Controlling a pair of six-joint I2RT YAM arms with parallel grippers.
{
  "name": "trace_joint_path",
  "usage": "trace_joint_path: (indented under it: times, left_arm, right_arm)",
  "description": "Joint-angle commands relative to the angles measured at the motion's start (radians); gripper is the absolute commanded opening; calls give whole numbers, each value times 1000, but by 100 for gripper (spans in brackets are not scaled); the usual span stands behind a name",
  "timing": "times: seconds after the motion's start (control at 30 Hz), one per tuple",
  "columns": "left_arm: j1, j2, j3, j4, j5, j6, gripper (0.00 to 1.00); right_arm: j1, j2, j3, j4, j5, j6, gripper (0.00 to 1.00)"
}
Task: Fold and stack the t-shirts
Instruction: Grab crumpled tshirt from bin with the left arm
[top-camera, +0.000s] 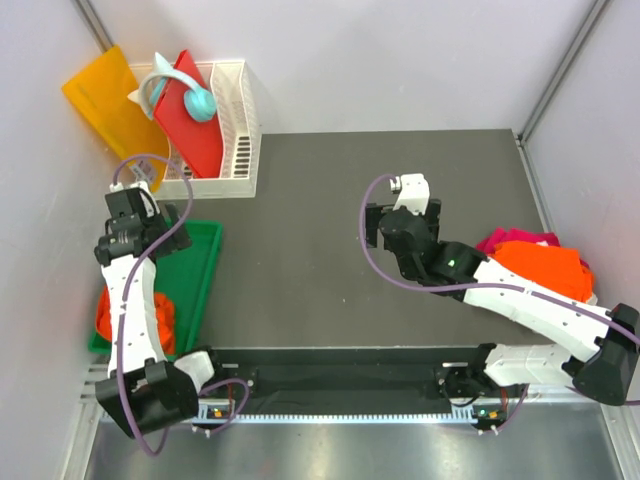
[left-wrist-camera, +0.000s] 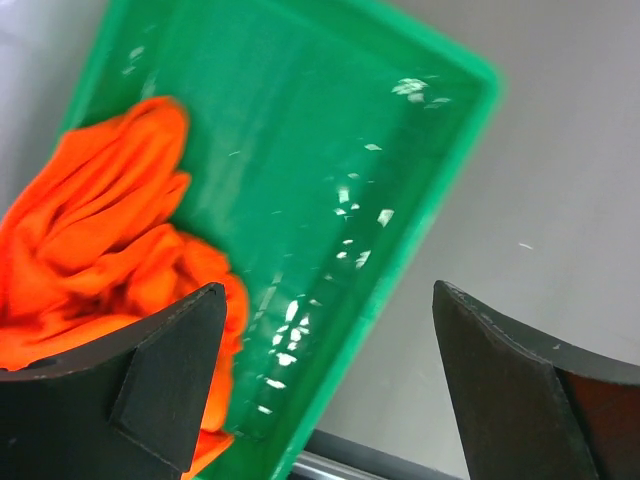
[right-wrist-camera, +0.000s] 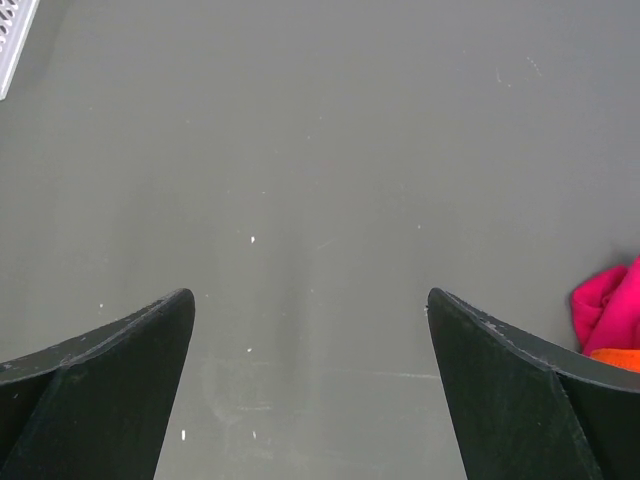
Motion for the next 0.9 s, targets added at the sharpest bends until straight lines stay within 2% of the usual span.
trace_joint_path:
  times: [0.0,0.17,0.3,0.43,0.57,0.87]
  left_arm:
    - [76,24,63,9,-118,-35,89]
    - [245,163,213,-129,-3,-55,85]
    - [394,246,313,-238,57,15,81]
    - [419,230,236,-213,24,101,78]
    - [423,257,155,-242,50,148,68]
    - [425,298,135,-270,11,213,66]
  right_arm:
    - [9,0,17,-2,32,5,100]
    - [9,-10,0,-10,47,-6,100]
    - [8,-23,-21,-16,61,-12,100]
    - [6,-24,-52,-4,61,-11,100]
    - [8,12,-51,4,51,-12,100]
    - [6,98,5,18,34,-41,100]
